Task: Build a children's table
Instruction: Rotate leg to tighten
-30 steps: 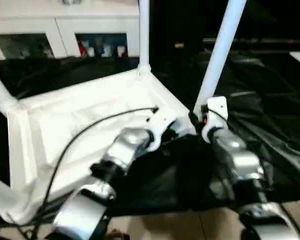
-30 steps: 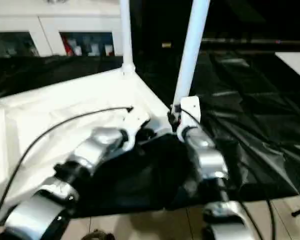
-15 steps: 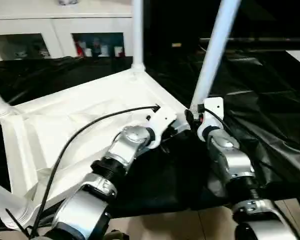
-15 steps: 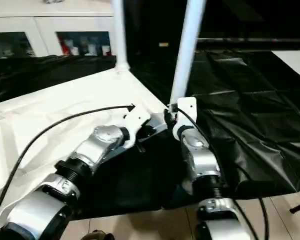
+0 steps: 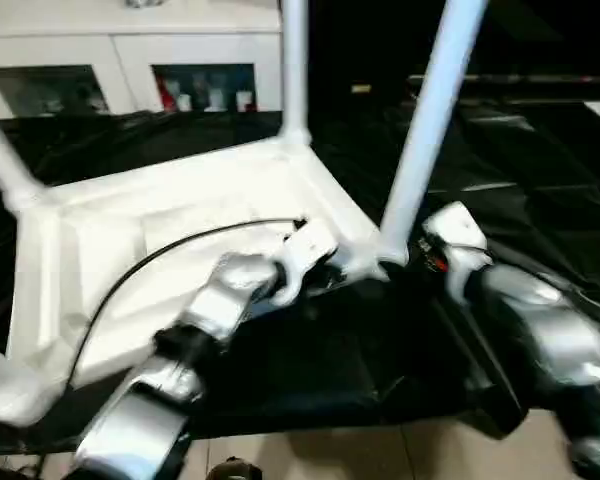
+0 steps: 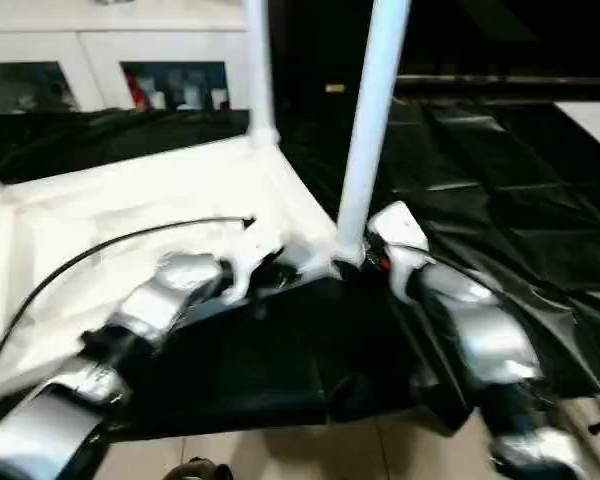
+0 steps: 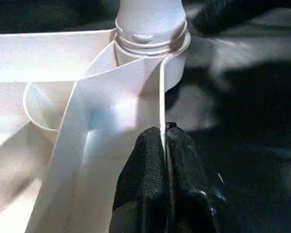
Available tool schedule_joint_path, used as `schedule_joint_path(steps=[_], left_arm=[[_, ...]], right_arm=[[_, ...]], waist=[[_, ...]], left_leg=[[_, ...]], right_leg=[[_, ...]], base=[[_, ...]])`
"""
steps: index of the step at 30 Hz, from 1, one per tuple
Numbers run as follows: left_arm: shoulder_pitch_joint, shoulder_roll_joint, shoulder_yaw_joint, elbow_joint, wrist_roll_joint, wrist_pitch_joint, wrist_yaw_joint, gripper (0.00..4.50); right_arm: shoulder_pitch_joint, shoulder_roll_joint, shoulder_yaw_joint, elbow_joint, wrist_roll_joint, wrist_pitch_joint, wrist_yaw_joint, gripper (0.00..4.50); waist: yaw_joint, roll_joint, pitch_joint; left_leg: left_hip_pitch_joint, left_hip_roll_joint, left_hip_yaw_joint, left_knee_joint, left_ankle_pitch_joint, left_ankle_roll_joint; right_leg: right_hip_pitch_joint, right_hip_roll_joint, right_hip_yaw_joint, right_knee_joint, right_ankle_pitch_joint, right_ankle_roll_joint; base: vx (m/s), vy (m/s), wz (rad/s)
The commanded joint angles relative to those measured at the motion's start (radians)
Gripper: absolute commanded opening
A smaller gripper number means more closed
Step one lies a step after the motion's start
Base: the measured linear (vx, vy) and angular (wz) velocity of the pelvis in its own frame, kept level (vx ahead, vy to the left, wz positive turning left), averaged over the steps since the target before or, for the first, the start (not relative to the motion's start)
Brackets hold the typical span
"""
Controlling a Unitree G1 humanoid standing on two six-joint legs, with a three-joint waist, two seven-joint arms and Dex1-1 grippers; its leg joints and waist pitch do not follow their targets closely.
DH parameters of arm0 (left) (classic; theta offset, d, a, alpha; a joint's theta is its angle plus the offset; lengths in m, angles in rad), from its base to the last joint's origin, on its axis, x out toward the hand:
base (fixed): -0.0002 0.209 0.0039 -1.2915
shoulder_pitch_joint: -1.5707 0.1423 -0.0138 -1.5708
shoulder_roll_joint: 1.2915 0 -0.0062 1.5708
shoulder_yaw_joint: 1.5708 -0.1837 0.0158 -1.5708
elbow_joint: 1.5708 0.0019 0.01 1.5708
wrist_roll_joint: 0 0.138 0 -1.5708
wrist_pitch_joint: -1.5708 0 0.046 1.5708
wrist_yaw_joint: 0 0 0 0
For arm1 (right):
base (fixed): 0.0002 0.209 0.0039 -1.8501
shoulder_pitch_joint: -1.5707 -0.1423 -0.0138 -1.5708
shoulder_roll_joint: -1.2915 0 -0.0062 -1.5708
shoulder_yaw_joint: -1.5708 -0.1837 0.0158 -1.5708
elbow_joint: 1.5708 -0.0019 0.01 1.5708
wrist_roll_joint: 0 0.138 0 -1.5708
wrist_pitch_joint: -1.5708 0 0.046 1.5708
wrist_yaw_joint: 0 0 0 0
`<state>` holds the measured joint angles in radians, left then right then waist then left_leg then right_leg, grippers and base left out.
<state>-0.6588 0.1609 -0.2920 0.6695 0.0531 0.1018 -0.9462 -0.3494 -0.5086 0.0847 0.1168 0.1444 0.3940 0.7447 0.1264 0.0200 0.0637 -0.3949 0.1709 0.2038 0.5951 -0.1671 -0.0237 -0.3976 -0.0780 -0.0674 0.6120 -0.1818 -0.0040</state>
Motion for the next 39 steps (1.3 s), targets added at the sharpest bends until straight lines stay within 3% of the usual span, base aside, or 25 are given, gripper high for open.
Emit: schedule_joint_path(steps=[1, 5, 6, 7, 9, 11, 12, 18, 23, 29, 35, 39], left_arm=[[-0.002, -0.011, -0.021, -0.065, -0.056, -0.050, -0.074, 0.00], [-0.009, 0.003, -0.007, -0.052, -0.045, -0.061, -0.066, 0.00], [-0.011, 0.004, -0.001, -0.045, -0.045, -0.064, -0.062, 0.00], [-0.011, 0.006, 0.003, -0.046, -0.046, -0.063, -0.064, 0.00], [-0.010, 0.009, 0.006, -0.045, -0.043, -0.064, -0.068, 0.00], [-0.012, 0.009, 0.004, -0.039, -0.037, -0.069, -0.069, 0.00], [-0.012, 0.009, 0.004, -0.039, -0.037, -0.069, -0.069, 0.00], [-0.012, 0.009, -0.019, -0.024, -0.019, -0.092, -0.065, 0.00], [0.002, 0.009, -0.025, -0.048, -0.030, -0.078, -0.103, 0.00], [0.026, 0.033, -0.049, -0.099, -0.049, -0.064, -0.172, 0.00], [0.033, 0.040, -0.052, -0.123, -0.051, -0.052, -0.193, 0.00], [0.033, 0.042, -0.051, -0.128, -0.049, -0.049, -0.196, 0.00]], right_arm=[[0.021, -0.043, -0.017, -0.067, 0.033, 0.023, 0.058, 4.04], [0.104, -0.141, -0.066, -0.164, 0.085, 0.063, 0.156, 4.04], [0.135, -0.169, -0.075, -0.186, 0.094, 0.066, 0.183, 4.04], [0.160, -0.191, -0.079, -0.203, 0.102, 0.069, 0.201, 4.04], [0.213, -0.219, -0.084, -0.236, 0.112, 0.080, 0.218, 4.04], [0.242, -0.219, -0.087, -0.253, 0.113, 0.090, 0.207, 4.04], [0.242, -0.219, -0.087, -0.253, 0.113, 0.090, 0.207, 4.04], [0.276, -0.197, -0.109, -0.261, 0.110, 0.102, 0.142, 4.04], [0.255, -0.146, -0.127, -0.256, 0.119, 0.097, 0.094, 4.04], [0.175, -0.092, -0.067, -0.208, 0.120, 0.075, 0.098, 4.04], [0.115, -0.068, -0.048, -0.141, 0.081, 0.051, 0.084, 4.04], [0.095, -0.066, -0.026, -0.115, 0.063, 0.040, 0.086, 4.04]], waist=[[-0.001, -0.023, -0.072], [0.018, -0.025, -0.070], [0.018, -0.021, -0.069], [0.018, -0.026, -0.069], [0.017, -0.024, -0.070], [0.014, -0.019, -0.071], [0.011, -0.023, -0.071], [0.011, -0.018, -0.073], [0.009, -0.017, -0.071], [0.009, -0.009, -0.069], [0.009, -0.010, -0.069], [0.009, -0.010, -0.071]], left_leg=[[0.031, 0.071, -0.033, -0.064, -0.196, 0.072], [0.035, 0.075, -0.035, -0.066, -0.226, 0.061], [0.032, 0.074, -0.036, -0.066, -0.227, 0.059], [0.028, 0.072, -0.037, -0.066, -0.229, 0.060], [0.025, 0.070, -0.038, -0.065, -0.220, 0.063], [0.022, 0.067, -0.039, -0.064, -0.211, 0.069], [0.021, 0.066, -0.038, -0.063, -0.213, 0.068], [0.029, 0.069, -0.037, -0.062, -0.218, 0.061], [0.026, 0.067, -0.038, -0.063, -0.208, 0.065], [0.032, 0.072, -0.038, -0.065, -0.225, 0.052], [0.031, 0.071, -0.037, -0.066, -0.226, 0.038], [0.029, 0.071, -0.037, -0.065, -0.204, 0.044]], right_leg=[[0.039, -0.090, 0.053, -0.083, -0.245, -0.209], [0.038, -0.092, 0.056, -0.089, -0.299, -0.176], [0.039, -0.092, 0.056, -0.089, -0.303, -0.173], [0.041, -0.093, 0.054, -0.091, -0.318, -0.164], [0.041, -0.093, 0.053, -0.092, -0.320, -0.156], [0.041, -0.091, 0.050, -0.094, -0.317, -0.159], [0.041, -0.090, 0.049, -0.095, -0.322, -0.158], [0.036, -0.088, 0.049, -0.095, -0.309, -0.171], [0.037, -0.088, 0.048, -0.092, -0.284, -0.178], [0.033, -0.089, 0.050, -0.090, -0.284, -0.188], [0.034, -0.090, 0.050, -0.086, -0.266, -0.196], [0.036, -0.089, 0.051, -0.082, -0.233, -0.199]], base=[[0.000, 0.000, 0.00], [0.000, 0.000, 0.00], [0.000, 0.000, 0.00], [0.000, 0.000, 0.00], [0.000, 0.000, 0.00], [0.000, 0.000, 0.00], [0.000, 0.000, 0.00], [0.000, 0.000, 0.00], [0.000, 0.000, 0.00], [0.000, 0.000, 0.00], [0.000, 0.000, 0.00], [0.000, 0.000, 0.00]])
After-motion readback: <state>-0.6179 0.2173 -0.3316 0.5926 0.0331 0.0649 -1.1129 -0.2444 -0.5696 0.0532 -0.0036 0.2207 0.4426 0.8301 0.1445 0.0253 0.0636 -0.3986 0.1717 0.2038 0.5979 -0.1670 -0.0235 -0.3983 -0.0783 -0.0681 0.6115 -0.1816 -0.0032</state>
